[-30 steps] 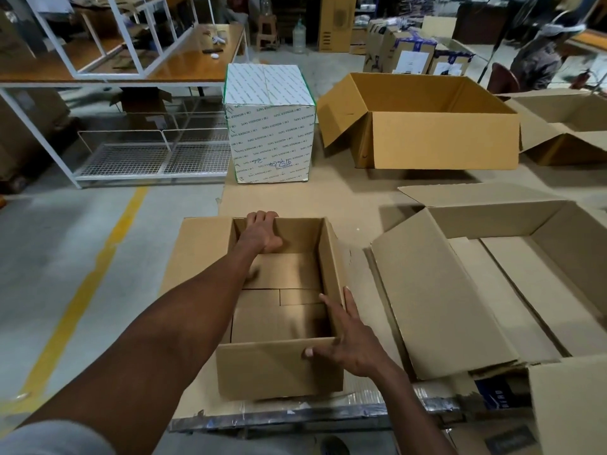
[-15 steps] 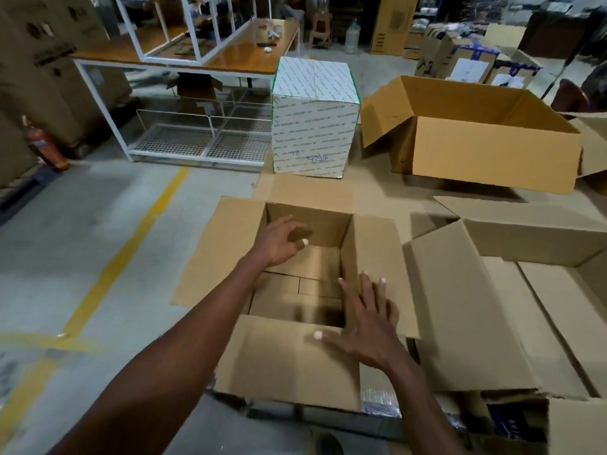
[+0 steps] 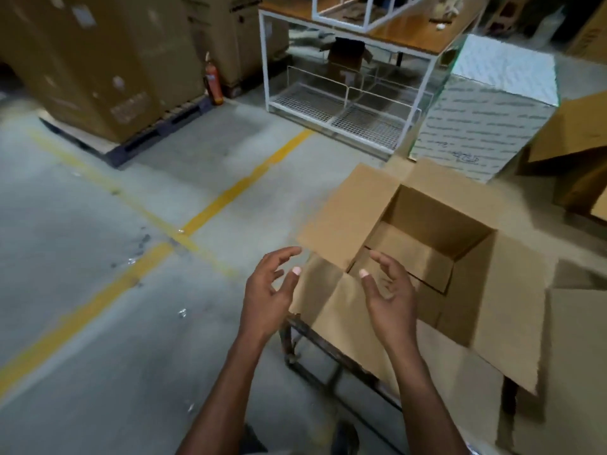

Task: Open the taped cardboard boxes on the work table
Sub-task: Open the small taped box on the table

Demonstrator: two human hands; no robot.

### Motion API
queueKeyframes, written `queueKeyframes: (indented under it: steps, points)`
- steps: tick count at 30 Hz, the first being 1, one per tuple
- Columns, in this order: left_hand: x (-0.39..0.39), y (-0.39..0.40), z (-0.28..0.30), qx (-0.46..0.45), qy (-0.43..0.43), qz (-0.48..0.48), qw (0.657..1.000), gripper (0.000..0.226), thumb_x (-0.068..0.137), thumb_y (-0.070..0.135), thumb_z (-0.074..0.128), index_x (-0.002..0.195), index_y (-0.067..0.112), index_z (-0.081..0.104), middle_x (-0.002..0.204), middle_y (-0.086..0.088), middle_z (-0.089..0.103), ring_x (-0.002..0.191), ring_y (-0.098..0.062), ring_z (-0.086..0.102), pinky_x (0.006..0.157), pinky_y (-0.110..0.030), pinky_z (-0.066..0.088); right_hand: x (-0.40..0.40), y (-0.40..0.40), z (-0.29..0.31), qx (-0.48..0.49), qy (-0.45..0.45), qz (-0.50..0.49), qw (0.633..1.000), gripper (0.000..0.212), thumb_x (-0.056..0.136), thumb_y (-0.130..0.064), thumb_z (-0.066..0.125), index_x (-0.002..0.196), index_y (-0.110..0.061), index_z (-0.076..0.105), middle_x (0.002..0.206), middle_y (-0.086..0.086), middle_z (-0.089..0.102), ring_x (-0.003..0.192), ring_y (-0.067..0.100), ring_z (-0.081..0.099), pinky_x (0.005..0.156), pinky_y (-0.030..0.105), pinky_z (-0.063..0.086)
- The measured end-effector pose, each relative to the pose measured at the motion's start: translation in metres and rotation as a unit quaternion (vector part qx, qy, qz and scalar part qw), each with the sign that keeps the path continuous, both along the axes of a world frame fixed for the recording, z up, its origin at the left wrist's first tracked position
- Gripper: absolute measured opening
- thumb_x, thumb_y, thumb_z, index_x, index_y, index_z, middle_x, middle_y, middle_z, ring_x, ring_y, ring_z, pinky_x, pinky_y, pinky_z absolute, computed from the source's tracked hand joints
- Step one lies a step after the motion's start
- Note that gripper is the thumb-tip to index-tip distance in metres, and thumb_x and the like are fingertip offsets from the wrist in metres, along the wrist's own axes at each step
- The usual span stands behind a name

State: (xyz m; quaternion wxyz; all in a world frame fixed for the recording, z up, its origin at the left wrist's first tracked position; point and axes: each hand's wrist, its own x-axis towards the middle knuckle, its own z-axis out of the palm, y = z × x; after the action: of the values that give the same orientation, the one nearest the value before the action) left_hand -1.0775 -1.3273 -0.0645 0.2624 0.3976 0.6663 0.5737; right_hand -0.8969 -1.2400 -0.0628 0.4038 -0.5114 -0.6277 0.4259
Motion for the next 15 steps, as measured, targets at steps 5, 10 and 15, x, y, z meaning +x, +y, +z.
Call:
queueKeyframes:
  steps: [5,10,15]
  points:
    - [-0.064,-0.038,-0.001,-0.035,-0.057,0.02,0.998,0.03,0.1,0.017,0.061,0.125,0.033,0.064,0.125,0.016,0.068,0.117,0.0,0.062,0.097,-0.023,0.05,-0.082,-0.026,-0.002,0.008,0.059,-0.001,0.998,0.027,0.095,-0.012,0.066,0.112,-0.033,0.068,0.118,-0.015,0.07,0.11,0.004,0.064,0.089,0.024,0.05]
    - [-0.136,-0.062,-0.002,-0.045,-0.078,0.041,0.995,0.028,0.099,0.019,0.063,0.124,0.03,0.066,0.116,0.008,0.072,0.112,-0.006,0.065,0.094,-0.023,0.05,-0.158,-0.042,-0.001,-0.028,0.088,0.016,0.996,0.036,0.095,-0.004,0.064,0.104,-0.039,0.065,0.111,-0.012,0.072,0.101,0.003,0.068,0.081,0.014,0.049]
    - [-0.183,-0.038,-0.008,-0.065,-0.119,0.032,0.99,0.032,0.089,0.037,0.059,0.119,0.032,0.068,0.11,0.003,0.073,0.099,-0.015,0.071,0.094,-0.039,0.053,-0.195,-0.028,-0.001,-0.05,0.079,-0.004,0.996,0.031,0.095,-0.006,0.065,0.109,-0.034,0.068,0.106,-0.014,0.072,0.092,0.003,0.067,0.079,0.023,0.052]
